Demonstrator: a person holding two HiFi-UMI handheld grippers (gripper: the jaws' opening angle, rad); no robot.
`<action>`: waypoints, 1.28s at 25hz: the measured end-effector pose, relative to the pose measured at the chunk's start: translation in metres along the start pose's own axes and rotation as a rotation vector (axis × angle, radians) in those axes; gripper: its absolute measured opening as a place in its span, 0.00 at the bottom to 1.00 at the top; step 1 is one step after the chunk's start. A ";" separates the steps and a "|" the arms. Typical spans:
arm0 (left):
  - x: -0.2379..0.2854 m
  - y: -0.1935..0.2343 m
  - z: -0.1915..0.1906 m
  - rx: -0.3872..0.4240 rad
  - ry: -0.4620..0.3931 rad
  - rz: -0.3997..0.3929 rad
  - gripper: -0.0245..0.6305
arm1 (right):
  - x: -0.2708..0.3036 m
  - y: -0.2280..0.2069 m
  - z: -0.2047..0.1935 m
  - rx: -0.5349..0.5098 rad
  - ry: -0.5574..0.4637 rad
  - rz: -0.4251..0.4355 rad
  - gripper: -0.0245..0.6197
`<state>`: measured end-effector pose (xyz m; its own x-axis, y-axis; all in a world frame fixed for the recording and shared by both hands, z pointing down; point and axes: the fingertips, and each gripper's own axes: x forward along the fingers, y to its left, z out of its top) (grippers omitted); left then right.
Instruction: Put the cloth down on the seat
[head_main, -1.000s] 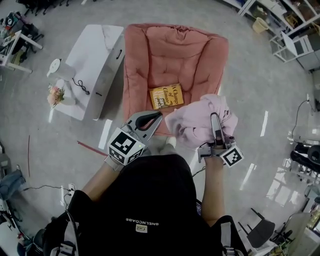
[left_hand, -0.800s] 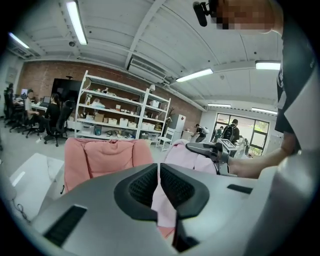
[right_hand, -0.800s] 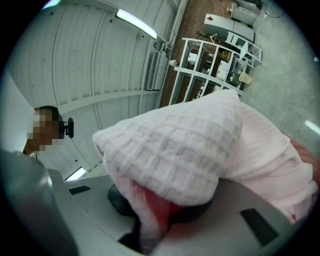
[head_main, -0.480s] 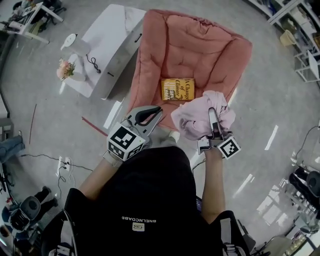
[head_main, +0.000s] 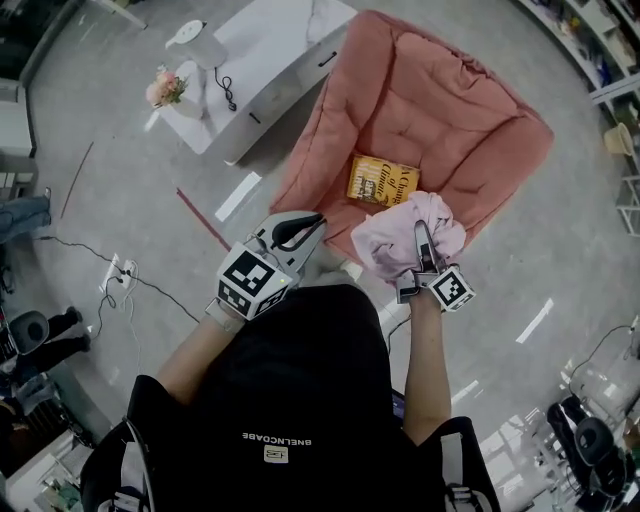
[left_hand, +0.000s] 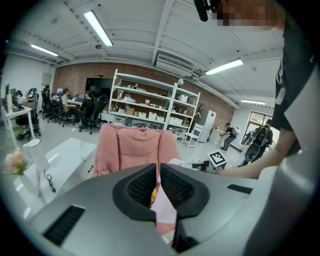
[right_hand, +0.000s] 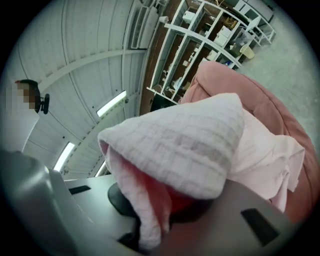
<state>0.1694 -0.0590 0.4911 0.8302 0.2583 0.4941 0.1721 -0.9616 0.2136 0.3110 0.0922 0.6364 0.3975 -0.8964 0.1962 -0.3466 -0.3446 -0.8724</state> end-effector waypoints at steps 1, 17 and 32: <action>-0.001 0.007 -0.003 -0.011 0.002 0.018 0.06 | 0.010 -0.005 -0.006 -0.002 0.025 0.003 0.20; -0.031 0.082 -0.058 -0.166 0.017 0.237 0.06 | 0.122 -0.093 -0.100 -0.020 0.336 -0.136 0.20; -0.067 0.096 -0.108 -0.235 0.069 0.279 0.06 | 0.172 -0.138 -0.177 -0.032 0.501 -0.268 0.37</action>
<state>0.0732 -0.1581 0.5699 0.7890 0.0021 0.6144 -0.1890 -0.9506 0.2461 0.2767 -0.0636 0.8694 0.0263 -0.7968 0.6036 -0.3176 -0.5792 -0.7507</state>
